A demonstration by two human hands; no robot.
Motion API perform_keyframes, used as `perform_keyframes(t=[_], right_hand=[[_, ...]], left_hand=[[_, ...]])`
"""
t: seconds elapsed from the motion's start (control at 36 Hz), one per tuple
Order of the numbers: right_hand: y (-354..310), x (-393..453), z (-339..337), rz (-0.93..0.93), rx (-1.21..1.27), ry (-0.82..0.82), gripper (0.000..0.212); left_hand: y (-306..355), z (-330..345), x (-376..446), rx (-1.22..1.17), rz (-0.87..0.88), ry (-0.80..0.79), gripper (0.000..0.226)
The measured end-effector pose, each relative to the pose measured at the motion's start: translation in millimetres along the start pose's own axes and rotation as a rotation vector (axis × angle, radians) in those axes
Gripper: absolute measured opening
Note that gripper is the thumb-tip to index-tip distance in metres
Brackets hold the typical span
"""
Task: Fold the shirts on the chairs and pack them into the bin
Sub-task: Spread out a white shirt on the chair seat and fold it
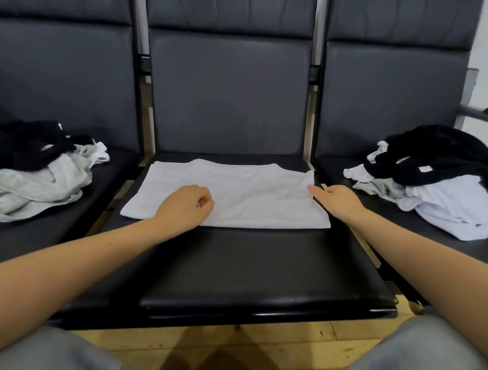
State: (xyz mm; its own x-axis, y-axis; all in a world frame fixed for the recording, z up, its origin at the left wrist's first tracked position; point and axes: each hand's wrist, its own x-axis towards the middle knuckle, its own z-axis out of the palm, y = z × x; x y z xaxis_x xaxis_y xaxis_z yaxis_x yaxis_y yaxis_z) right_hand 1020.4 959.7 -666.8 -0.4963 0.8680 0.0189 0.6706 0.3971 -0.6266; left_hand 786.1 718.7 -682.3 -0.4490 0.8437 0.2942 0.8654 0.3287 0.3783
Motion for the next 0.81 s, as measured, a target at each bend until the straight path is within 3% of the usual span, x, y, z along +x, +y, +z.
perform_keyframes(t=[0.11,0.25,0.36,0.53,0.72,0.81], right_hand=[[-7,15,12,0.024,-0.164,-0.099,0.041],[-4,19,19,-0.022,-0.254,-0.065,0.040],[0,11,12,-0.019,-0.096,0.043,0.057],[21,11,-9,0.083,0.096,0.203,0.056],[27,1,-9,0.067,-0.129,0.041,0.054],[19,1,-1,0.017,-0.167,0.056,0.053]], left_hand=[[-7,6,10,0.112,-0.039,0.034,0.018],[-16,6,16,0.212,-0.060,0.077,0.032],[-29,7,15,0.242,-0.133,0.070,0.044],[-42,8,12,0.252,-0.245,-0.025,0.054],[-37,4,9,0.278,-0.219,-0.032,0.052],[-32,0,8,0.301,-0.204,-0.036,0.049]])
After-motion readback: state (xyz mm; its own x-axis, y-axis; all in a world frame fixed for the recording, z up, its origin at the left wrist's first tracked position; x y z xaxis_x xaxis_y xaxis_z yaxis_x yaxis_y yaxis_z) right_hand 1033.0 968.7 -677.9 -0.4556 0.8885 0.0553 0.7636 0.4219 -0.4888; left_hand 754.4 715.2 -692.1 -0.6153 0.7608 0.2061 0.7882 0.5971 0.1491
